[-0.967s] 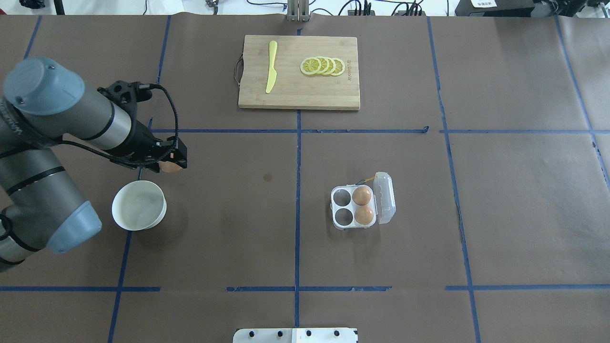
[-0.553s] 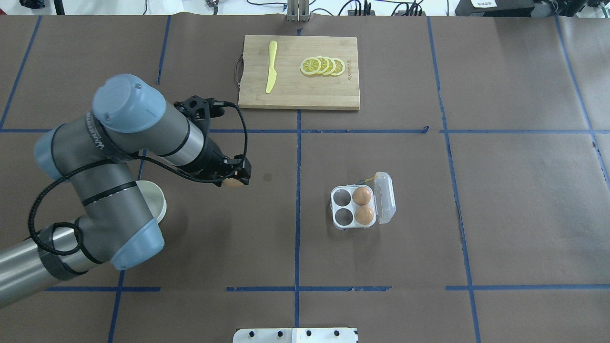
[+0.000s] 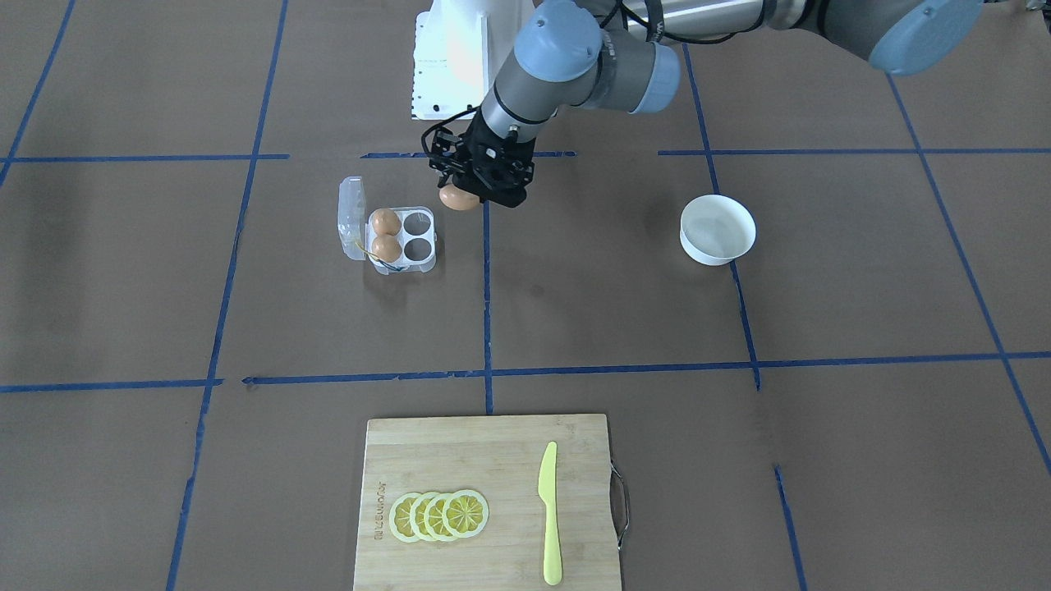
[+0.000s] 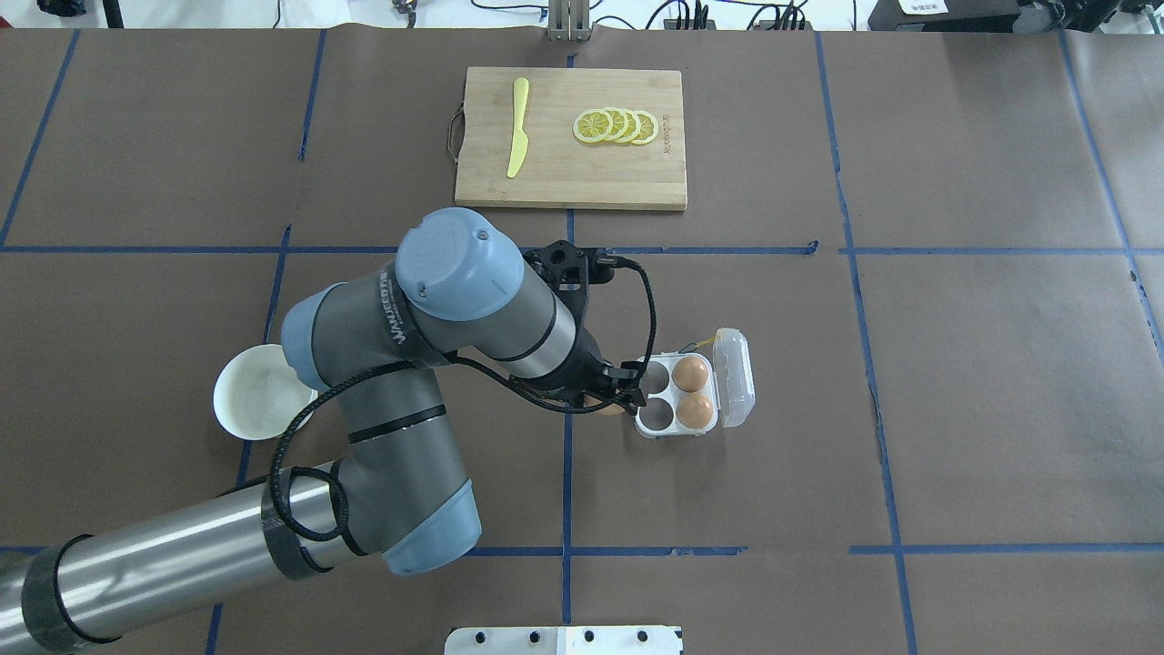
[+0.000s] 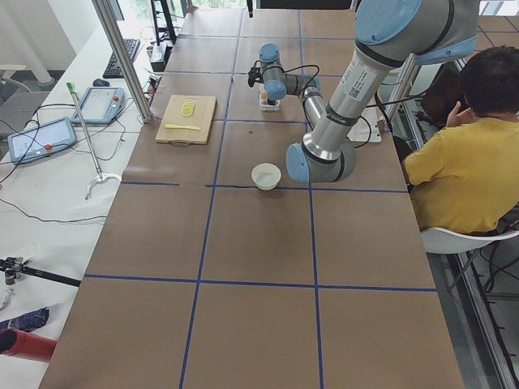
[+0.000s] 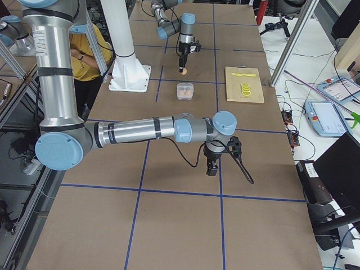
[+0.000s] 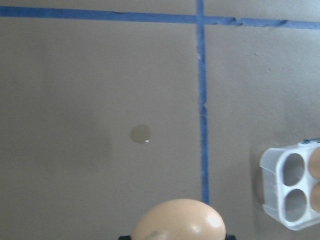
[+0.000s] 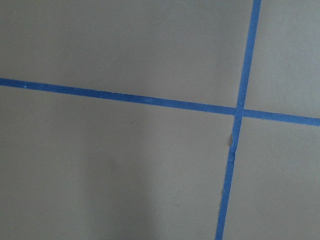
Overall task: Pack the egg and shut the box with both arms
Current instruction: 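Lower the egg into the empty carton slot and open the left gripper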
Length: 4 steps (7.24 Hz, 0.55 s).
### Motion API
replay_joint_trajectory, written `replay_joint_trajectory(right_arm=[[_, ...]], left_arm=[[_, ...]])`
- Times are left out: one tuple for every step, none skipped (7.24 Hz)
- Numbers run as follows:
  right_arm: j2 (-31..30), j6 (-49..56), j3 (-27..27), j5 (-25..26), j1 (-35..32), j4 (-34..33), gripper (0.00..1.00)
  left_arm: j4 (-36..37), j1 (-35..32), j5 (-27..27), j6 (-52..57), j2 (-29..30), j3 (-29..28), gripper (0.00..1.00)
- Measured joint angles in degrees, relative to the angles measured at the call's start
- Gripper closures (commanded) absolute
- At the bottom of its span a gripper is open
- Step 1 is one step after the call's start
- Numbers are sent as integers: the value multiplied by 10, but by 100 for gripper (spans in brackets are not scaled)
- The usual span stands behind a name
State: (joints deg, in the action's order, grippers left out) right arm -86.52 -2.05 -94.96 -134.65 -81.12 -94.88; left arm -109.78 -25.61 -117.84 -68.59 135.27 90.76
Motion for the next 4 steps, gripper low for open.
replay_joint_trajectory(right_arm=[[0,0,0,0,0,0,0],[0,1,0,-3,0,0,0],[0,0,0,-6,0,0,0],[-1,0,-2,-8,0,0,0]], left_arm=[[-12,10,11,0,22,-26,100],[-25,16,19,0,39,-51,100],[-36,20,26,0,47,-68,100],[-41,24,32,-2,51,-75,100]])
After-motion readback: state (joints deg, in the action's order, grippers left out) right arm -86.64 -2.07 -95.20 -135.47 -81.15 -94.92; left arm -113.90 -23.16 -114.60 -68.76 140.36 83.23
